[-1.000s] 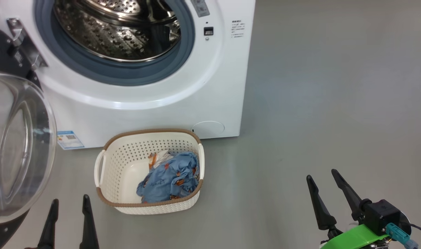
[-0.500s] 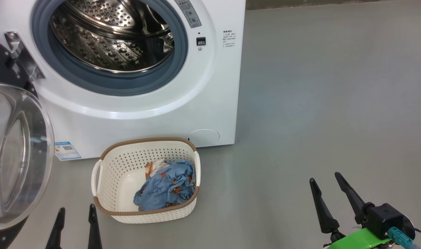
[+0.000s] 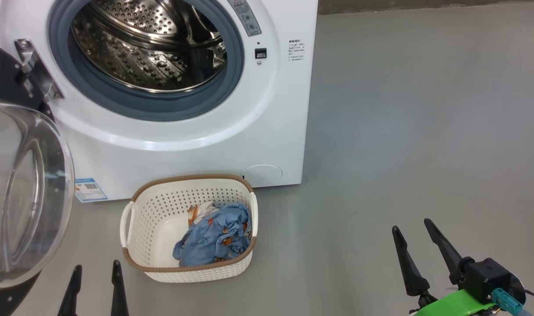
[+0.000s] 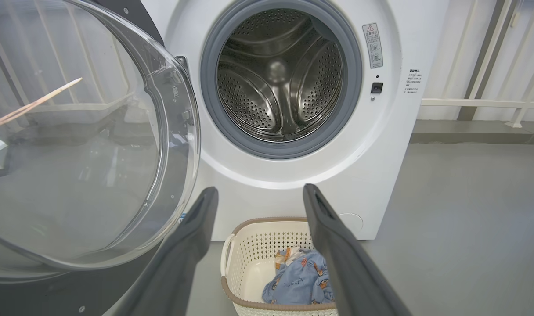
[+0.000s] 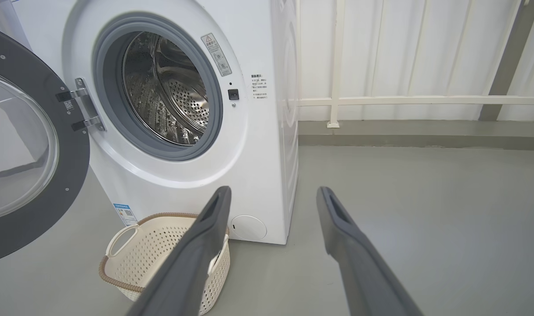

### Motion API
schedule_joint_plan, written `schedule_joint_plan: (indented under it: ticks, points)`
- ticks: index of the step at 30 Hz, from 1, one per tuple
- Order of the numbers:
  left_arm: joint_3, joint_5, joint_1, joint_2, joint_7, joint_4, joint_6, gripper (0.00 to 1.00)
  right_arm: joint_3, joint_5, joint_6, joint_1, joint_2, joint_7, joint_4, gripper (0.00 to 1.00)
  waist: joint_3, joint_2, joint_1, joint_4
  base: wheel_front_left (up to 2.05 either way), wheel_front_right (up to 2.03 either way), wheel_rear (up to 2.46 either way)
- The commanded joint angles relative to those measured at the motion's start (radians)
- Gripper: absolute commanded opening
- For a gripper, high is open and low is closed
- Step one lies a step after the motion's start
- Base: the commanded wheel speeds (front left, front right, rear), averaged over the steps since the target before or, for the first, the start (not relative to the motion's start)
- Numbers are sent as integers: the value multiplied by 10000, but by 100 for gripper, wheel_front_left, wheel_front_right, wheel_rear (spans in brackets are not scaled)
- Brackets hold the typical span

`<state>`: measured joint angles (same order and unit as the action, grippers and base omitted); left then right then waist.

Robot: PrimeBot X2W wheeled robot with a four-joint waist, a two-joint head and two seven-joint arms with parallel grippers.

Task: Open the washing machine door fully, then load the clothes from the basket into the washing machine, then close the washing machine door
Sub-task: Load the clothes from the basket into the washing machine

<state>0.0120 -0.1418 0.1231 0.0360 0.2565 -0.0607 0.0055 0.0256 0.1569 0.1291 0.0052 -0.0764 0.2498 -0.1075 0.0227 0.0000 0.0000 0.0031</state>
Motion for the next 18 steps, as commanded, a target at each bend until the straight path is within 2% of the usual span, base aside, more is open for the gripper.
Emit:
schedule_joint_plan:
  ticks: [1, 11, 18]
  points:
    - [362, 124, -171, 143, 53, 210, 17, 100, 245, -138, 16, 1, -17, 120, 253, 100, 7, 0, 0, 1, 0, 0, 0]
    - [381, 196, -212, 143, 53, 141, 18, 100, 216, -124, 16, -24, -26, 120, 225, 100, 40, 0, 0, 34, 4, -4, 0]
    - [494, 208, -281, 143, 53, 144, -15, 100, 244, -99, 16, -45, -18, 120, 213, 100, 103, 0, 0, 46, 82, -82, 0]
